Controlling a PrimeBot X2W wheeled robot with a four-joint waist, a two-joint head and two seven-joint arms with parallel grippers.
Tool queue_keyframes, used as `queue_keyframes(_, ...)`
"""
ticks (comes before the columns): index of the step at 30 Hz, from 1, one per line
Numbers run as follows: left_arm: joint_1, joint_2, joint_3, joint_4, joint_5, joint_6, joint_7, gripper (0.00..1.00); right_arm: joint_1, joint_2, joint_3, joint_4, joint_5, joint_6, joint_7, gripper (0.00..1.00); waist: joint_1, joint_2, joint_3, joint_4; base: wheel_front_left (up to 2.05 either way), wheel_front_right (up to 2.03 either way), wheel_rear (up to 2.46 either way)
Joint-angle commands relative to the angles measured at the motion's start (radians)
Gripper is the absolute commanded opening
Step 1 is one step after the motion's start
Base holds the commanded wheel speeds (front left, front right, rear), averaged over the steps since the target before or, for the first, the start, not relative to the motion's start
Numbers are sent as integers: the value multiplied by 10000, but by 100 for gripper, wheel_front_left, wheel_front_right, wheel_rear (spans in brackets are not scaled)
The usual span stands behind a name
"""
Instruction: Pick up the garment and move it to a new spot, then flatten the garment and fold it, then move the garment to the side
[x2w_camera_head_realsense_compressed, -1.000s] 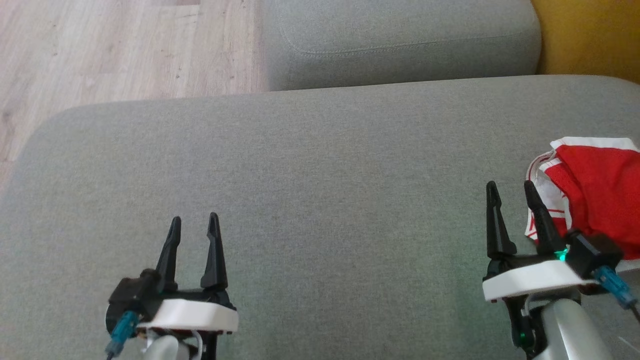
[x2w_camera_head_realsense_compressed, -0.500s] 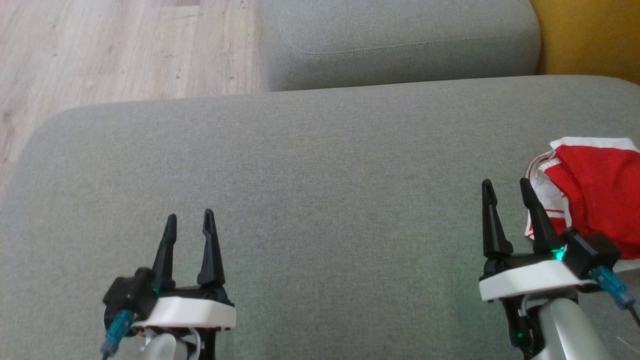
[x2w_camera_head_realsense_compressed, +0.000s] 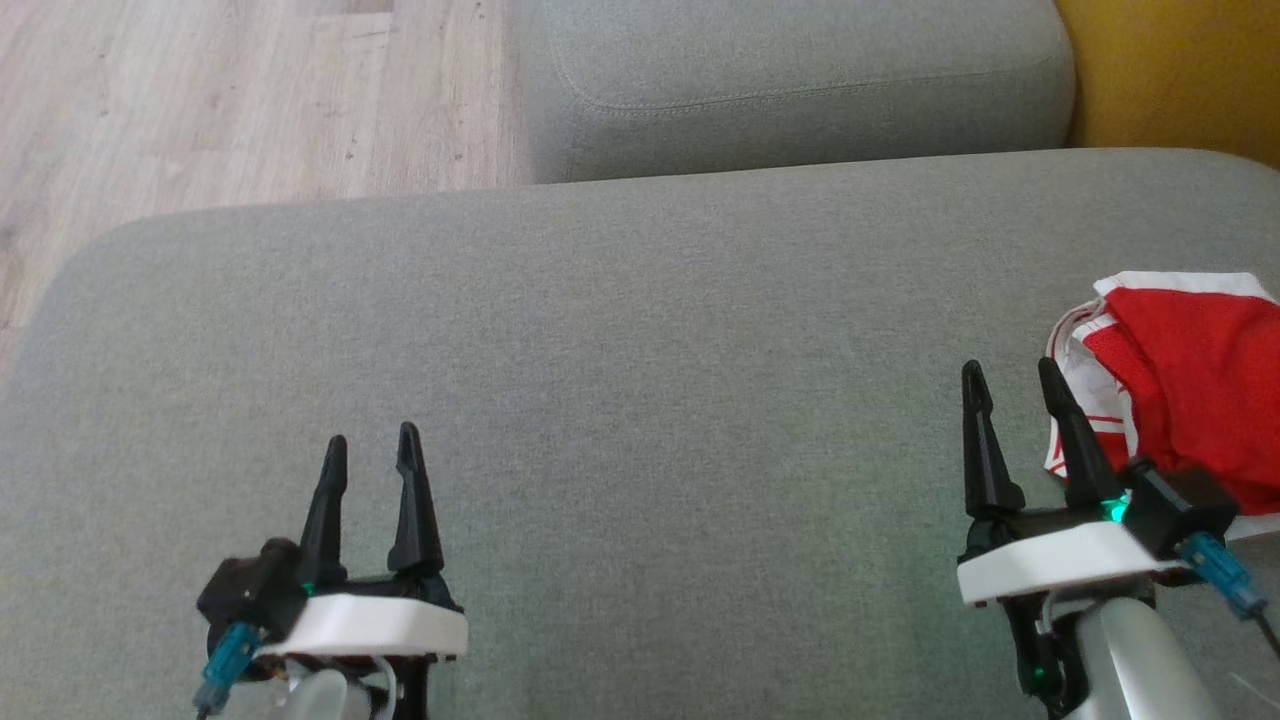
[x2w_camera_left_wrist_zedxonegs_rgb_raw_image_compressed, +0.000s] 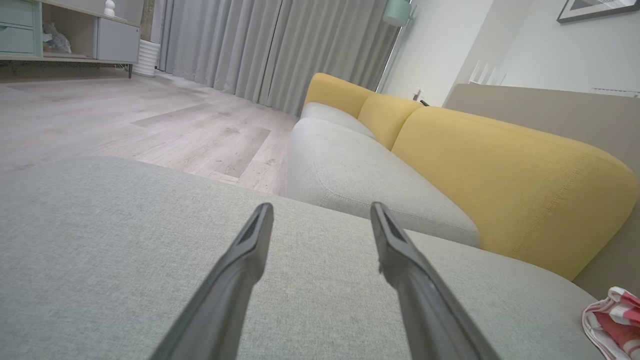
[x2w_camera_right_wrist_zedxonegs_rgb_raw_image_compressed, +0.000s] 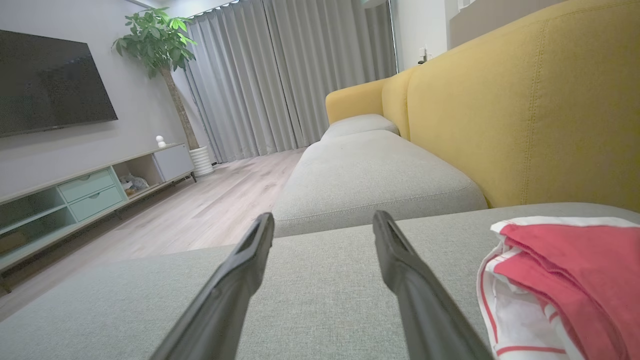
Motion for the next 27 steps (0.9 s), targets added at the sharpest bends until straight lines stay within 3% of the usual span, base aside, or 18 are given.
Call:
queue_keyframes(1,-391,77,387,-321,-60,54,-63,100,-152,-18,281,-316,-24,-7,-108,100,-1,0,3,-8,0,0,0)
queue_keyframes(2,1,0,20,-13,-39,30,3,0,2,2,12,2,6,0,0,0,-1,0,3,-9,0,0,0)
queue_keyframes(6,249,-15,-30,536,-87,22,26,0,232,11,10,565,67,0,44,0,0,0,3,-13,0,0,0)
queue_keyframes(27,156,0,454,391,-1950,-144,614,0,169,-74,-168,449,2353,-1,539,0,0,0,1,-40,0,0,0)
